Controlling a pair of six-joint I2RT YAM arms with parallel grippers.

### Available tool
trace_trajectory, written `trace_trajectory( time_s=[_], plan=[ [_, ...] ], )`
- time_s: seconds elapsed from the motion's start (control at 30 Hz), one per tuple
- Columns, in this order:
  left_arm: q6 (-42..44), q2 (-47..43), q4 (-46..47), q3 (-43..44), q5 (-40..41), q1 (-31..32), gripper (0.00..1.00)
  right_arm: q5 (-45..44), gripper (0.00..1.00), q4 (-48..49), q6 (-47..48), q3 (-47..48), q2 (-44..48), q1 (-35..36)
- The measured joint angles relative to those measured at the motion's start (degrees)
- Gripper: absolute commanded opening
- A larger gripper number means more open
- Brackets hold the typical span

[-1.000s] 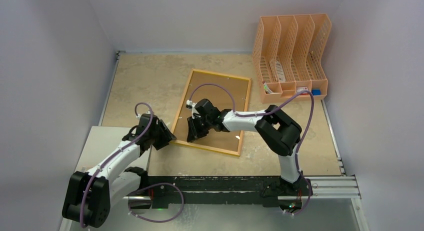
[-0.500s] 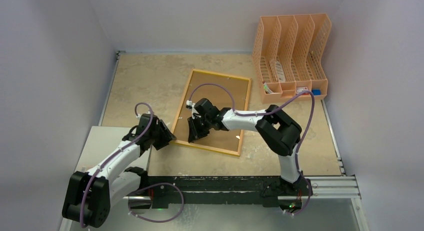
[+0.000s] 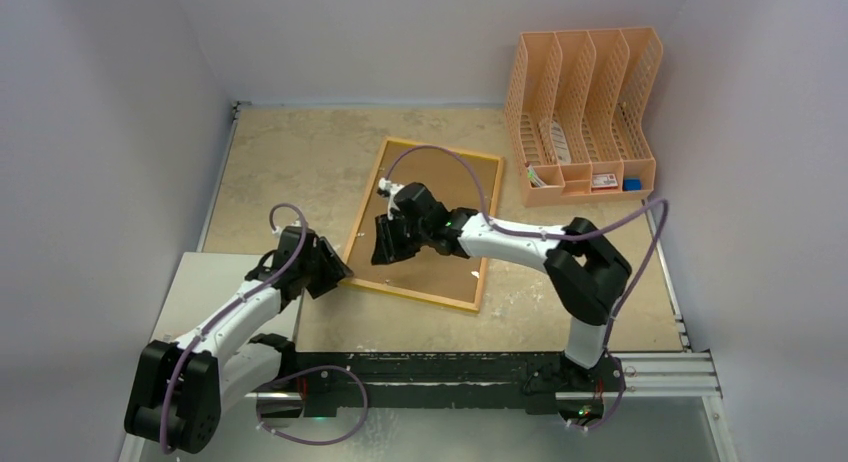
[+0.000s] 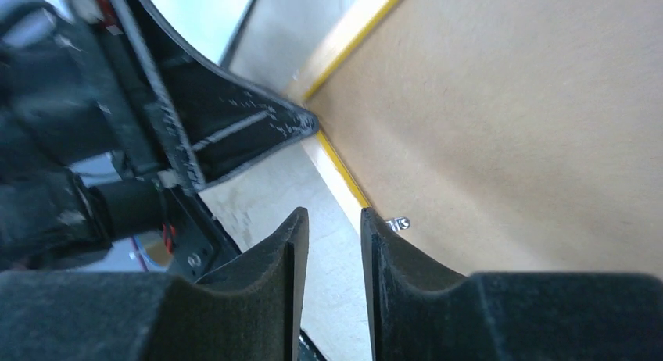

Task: Put the photo into the frame
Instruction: Install the photo frame at the center of the board.

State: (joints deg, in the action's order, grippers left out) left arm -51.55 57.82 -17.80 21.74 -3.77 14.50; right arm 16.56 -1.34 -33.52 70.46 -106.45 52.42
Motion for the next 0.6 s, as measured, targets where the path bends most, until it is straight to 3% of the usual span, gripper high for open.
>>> trace_trajectory(
  time_s=[0.07,0.23,0.5,0.6],
  plan=[
    [0.07,0.61,0.9,0.2,0.44,0.02,0.54,-3.08,0.39,0.35,-0.76,-0.31,3.13,-0.79],
    [0.17,2.99,2.25,1.55,1.05,-0.11,0.61,-9.7,0.61,-0.07,0.24,0.79,5.46,-8.0],
    [1.77,1.64,-3.37,4.55,4.46,-0.24,0.71,-27.69,0.8,-4.42,9.99,21.11,-7.67,-19.17],
    [2.91,-1.01,-6.71,6.56,5.44,-0.24,0.71,-32.94,0.94,-4.52,13.84,29.51,-13.55,-20.28]
  ],
)
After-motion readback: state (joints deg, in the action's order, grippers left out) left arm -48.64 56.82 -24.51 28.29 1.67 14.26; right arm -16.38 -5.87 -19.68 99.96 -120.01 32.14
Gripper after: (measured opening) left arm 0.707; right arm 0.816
